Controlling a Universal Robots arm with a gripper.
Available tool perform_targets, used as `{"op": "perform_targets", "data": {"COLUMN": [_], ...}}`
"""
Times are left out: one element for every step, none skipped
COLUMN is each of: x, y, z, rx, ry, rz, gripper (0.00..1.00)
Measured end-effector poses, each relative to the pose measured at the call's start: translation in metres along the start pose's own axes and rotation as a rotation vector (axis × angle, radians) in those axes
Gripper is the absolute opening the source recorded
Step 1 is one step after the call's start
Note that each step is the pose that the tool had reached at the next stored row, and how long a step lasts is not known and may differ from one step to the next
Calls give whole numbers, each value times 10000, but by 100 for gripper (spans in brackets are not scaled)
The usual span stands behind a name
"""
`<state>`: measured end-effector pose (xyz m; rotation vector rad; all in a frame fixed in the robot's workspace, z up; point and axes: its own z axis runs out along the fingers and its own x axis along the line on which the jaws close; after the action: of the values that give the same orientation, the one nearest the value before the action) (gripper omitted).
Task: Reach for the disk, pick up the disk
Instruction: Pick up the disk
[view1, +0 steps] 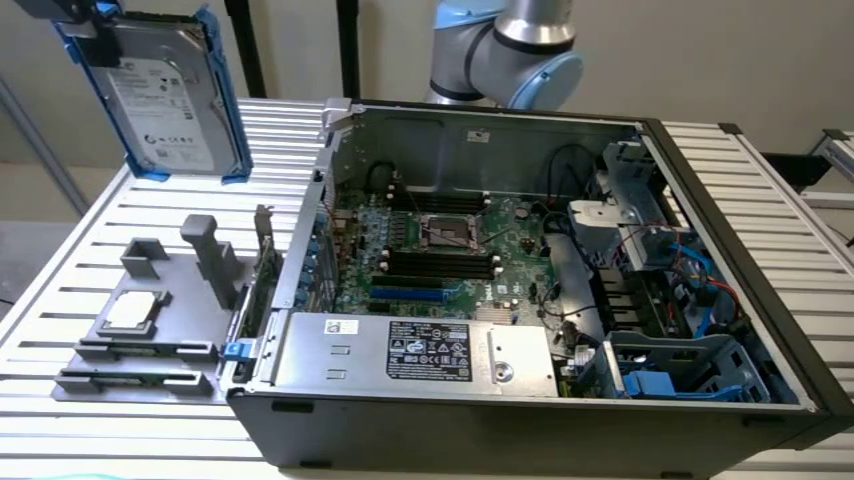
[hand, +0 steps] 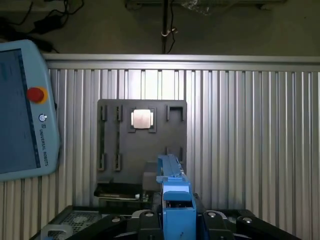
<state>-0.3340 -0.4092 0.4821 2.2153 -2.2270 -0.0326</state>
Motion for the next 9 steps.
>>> {"op": "perform_targets", "data": {"x": [11, 21, 32, 43, 55, 68, 82, 96, 112], "y": [-43, -86, -130, -176, -221, -269, -315, -360, -405], "z": [-29, -56, -82, -108, -132, -155, -171, -182, -193], "rx": [-2, -3, -4, -6, -7, -7, -6, -6, -7], "ry": [-8, -16, -26, -34, -40, -45, -48, -50, -49], "rz": [-1, 0, 0, 0, -1, -1, -1, 0, -1], "gripper": [33, 33, 33, 33, 33, 33, 33, 33, 33]}}
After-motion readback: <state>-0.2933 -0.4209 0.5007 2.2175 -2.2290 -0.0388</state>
